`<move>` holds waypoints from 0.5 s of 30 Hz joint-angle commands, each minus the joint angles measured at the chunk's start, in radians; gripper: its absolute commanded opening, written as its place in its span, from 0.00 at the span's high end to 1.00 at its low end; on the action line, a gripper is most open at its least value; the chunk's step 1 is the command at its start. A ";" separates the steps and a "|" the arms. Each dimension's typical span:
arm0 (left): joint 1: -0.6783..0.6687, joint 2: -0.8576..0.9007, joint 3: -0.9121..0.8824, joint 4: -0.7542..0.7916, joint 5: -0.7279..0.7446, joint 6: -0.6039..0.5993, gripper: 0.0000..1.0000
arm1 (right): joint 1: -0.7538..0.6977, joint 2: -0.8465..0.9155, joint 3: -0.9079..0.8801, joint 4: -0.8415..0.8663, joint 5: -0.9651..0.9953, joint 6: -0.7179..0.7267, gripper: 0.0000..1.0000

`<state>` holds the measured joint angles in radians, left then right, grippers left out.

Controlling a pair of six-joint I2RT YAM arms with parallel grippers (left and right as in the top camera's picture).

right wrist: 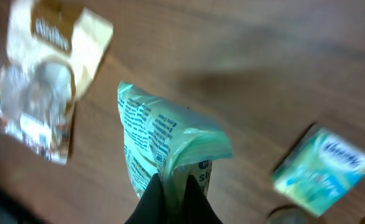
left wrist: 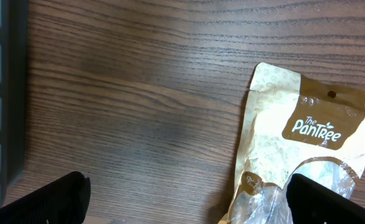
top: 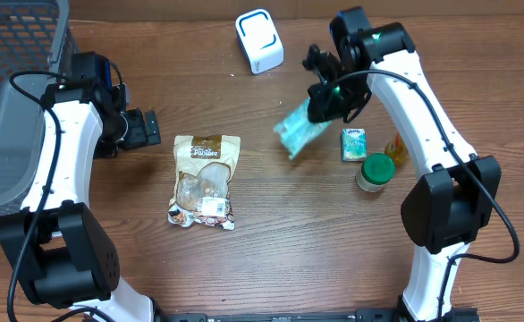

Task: Scan the item barcode
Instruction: 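Bring the teal wrapper back and lower it near the Kleenex pack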

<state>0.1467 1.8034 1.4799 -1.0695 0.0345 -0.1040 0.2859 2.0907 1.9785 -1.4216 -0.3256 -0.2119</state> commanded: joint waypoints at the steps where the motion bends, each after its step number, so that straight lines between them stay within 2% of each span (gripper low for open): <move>1: 0.003 0.014 0.021 0.001 0.008 0.007 0.00 | 0.001 -0.001 -0.058 -0.005 -0.037 -0.075 0.96; 8: 0.003 0.014 0.021 0.001 0.008 0.007 0.00 | 0.001 -0.001 -0.215 0.117 0.137 -0.072 0.96; 12: 0.003 0.014 0.021 0.001 0.008 0.007 0.00 | 0.001 -0.001 -0.279 0.190 0.230 -0.018 0.96; 14: 0.003 0.014 0.021 0.001 0.008 0.007 0.00 | 0.001 -0.001 -0.298 0.222 0.262 0.013 0.89; 15: 0.003 0.014 0.021 0.001 0.008 0.007 0.00 | 0.001 -0.001 -0.299 0.233 0.273 0.032 0.80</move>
<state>0.1467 1.8034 1.4799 -1.0695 0.0345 -0.1040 0.2878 2.0918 1.6909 -1.2102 -0.1299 -0.2302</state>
